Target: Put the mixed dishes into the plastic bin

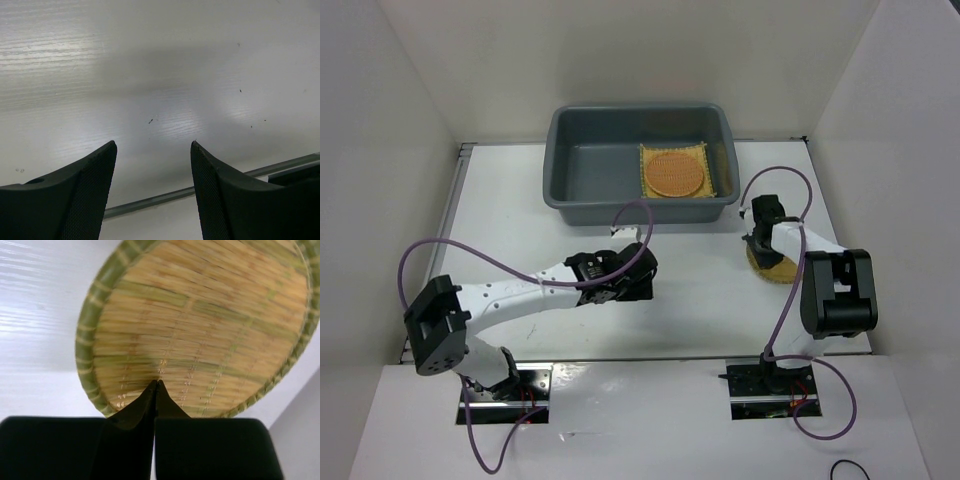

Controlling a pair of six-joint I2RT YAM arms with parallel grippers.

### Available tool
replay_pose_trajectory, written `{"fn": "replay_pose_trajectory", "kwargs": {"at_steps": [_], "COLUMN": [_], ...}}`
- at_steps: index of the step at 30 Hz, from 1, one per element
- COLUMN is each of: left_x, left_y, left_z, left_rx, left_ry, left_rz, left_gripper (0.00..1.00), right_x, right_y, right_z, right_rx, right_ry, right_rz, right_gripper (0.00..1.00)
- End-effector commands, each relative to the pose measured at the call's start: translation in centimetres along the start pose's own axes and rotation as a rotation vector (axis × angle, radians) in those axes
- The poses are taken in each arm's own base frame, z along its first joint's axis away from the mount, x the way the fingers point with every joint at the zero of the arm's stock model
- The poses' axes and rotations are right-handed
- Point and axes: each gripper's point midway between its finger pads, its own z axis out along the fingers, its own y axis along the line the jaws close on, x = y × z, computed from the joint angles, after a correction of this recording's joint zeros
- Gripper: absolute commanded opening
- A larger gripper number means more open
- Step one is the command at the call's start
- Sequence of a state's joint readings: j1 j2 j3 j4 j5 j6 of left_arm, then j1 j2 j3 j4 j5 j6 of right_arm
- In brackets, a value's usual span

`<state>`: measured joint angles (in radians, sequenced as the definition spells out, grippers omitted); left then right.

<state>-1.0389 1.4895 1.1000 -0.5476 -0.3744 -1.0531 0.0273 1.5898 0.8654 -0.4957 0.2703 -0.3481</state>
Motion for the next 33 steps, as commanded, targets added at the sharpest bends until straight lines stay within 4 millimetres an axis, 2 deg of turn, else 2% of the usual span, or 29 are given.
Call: {"fn": "replay_pose_trajectory", "kwargs": {"at_steps": [1,2,5,8,9,14,15,17,18,21,23,26,30,33], "left_x": [-1.0,-1.6,-1.2,-2.1,-1.9,-2.3,-1.9,-2.3,-2.5,-2.0,-1.9,-1.9,-1.8,-1.8], "left_y": [-0.7,-0.8,-0.3,-0.5,-0.5,-1.8,-1.2,-1.5,-1.1,-0.7,-0.8,-0.8,-0.8,-0.8], "left_z": [-1.1,-1.3,-1.3,-1.8,-1.9,-2.9,-2.4,-2.5,-2.2,-1.9,-1.5,-1.5,-1.3,-1.3], "left_rx": [0.062,0.075,0.068,0.097,0.108,0.24,0.248,0.303,0.304,0.3,0.292,0.292,0.284,0.284], "left_ry": [-0.037,-0.052,-0.047,-0.074,-0.07,-0.097,-0.072,-0.073,-0.066,-0.04,-0.035,-0.035,-0.03,-0.03], "left_rz": [-0.045,-0.059,-0.056,-0.078,-0.079,-0.121,-0.133,-0.158,-0.172,-0.171,-0.16,-0.16,-0.158,-0.158], "left_gripper": [0.68,0.68,0.68,0.68,0.68,0.68,0.68,0.68,0.68,0.68,0.68,0.67,0.67,0.67], "right_x": [0.4,0.1,0.4,0.8,0.3,-0.4,-0.4,-0.6,-0.4,-1.7,-2.2,-2.4,-3.3,-2.3], "right_y": [4.7,4.7,5.8,6.4,6.4,7.5,7.8,8.2,8.2,6.5,4.0,3.3,1.2,0.5], "right_z": [0.0,0.0,-0.1,-0.3,-0.5,-2.7,-3.1,-3.9,-3.9,-4.1,-3.5,-3.3,-4.3,-3.1], "right_rx": [-0.262,-0.262,-0.328,-0.368,-0.379,-0.481,-0.5,-0.533,-0.537,-0.441,-0.284,-0.239,-0.135,-0.072], "right_ry": [-0.012,-0.012,-0.008,-0.003,-0.021,-0.105,-0.119,-0.15,-0.143,-0.157,-0.142,-0.141,-0.197,-0.136], "right_rz": [-0.04,-0.04,-0.07,-0.091,-0.101,-0.183,-0.198,-0.223,-0.232,-0.151,-0.054,-0.02,0.007,0.025], "right_gripper": [0.0,0.0,0.0,0.0,0.0,0.0,0.01,0.02,0.02,0.02,0.0,0.0,0.0,0.0]}}
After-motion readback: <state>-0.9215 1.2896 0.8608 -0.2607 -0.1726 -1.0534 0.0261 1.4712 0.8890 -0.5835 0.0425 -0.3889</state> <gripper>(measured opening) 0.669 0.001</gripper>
